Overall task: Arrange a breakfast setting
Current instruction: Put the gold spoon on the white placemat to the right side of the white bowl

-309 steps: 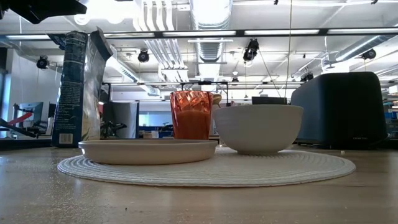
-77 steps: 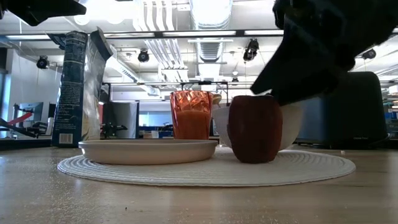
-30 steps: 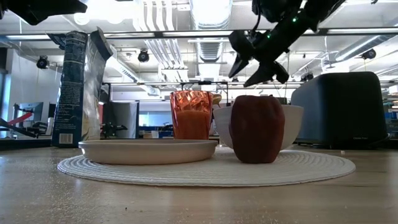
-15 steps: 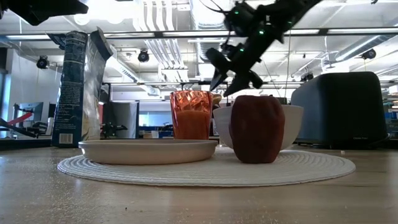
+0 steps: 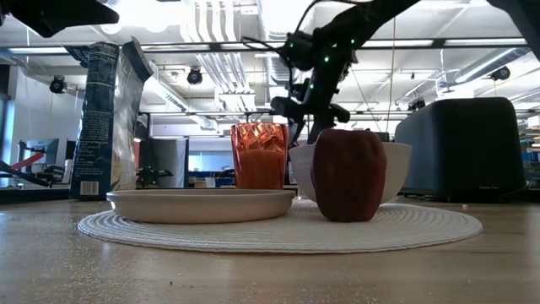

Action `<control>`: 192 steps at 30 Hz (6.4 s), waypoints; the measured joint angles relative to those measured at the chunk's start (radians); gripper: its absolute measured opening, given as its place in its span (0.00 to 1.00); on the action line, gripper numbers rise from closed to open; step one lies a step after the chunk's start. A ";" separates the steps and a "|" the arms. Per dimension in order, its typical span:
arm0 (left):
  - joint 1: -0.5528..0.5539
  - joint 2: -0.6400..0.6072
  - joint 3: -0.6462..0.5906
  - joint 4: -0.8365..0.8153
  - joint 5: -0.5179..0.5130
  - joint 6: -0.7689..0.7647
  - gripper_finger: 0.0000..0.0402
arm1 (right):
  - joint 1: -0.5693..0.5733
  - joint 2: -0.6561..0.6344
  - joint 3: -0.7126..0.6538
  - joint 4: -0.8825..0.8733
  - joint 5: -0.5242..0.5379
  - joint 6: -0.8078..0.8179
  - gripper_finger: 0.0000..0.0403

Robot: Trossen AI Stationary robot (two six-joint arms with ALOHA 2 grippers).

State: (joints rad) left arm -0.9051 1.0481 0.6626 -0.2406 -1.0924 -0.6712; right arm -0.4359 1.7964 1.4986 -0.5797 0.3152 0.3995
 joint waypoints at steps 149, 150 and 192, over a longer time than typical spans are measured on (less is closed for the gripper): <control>0.362 0.470 0.044 1.273 0.745 0.785 0.79 | 0.651 -0.229 0.017 0.482 -0.817 -0.804 0.04; 0.362 0.470 0.044 1.273 0.746 0.785 0.79 | 0.651 -0.229 0.017 0.483 -0.817 -0.804 0.04; 0.410 0.472 0.173 0.995 0.798 0.675 0.03 | 0.651 -0.231 0.017 0.481 -0.817 -0.781 0.04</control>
State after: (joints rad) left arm -0.4954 1.5200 0.8356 0.7547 -0.2947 0.0040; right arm 0.2153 1.5658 1.5158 -0.0988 -0.5014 -0.3811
